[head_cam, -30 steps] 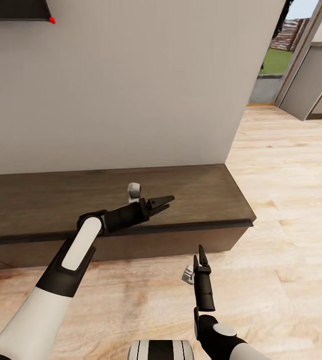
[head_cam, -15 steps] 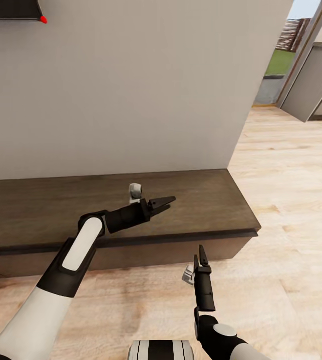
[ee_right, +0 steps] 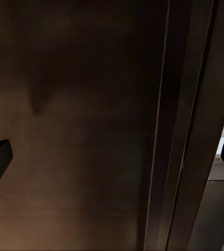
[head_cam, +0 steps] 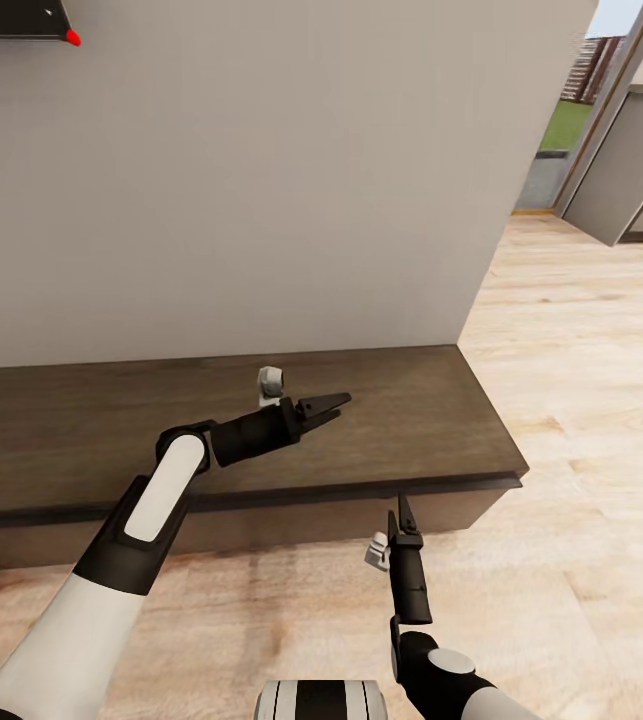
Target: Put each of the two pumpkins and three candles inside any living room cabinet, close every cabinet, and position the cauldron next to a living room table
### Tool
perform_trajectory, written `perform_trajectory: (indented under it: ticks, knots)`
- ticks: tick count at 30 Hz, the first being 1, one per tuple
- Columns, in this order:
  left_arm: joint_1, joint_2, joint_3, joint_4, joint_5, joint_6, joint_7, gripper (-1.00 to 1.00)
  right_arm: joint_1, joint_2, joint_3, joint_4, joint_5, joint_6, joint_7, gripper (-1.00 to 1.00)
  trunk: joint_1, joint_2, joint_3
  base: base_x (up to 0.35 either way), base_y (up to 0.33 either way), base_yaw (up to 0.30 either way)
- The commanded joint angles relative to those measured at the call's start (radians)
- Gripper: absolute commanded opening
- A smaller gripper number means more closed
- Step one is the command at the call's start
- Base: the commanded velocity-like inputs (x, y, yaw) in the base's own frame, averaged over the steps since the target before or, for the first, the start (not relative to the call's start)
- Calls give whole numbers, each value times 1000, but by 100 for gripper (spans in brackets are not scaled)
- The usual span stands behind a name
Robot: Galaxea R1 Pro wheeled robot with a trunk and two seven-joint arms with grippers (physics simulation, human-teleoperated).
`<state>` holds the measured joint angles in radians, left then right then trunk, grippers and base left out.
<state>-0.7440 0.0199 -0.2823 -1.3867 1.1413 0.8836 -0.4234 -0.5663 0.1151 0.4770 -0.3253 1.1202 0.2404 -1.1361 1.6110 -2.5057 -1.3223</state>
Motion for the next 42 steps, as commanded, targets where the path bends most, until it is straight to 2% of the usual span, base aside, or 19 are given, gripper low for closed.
perform_trajectory:
  ticks: [1,32,42]
  knots:
    - [0,0,0,0,0,0,0,100,0,0,0,0,1,0,0,100,0,0,0,2,0,0]
    - [0,0,0,2,1,0,0,100,0,0,-1,0,-3,0,-1,100,0,0,0,13,0,0]
    - [0,0,0,2,0,0,0,100,0,7,-3,-12,-16,3,0,100,0,0,0,0,0,0]
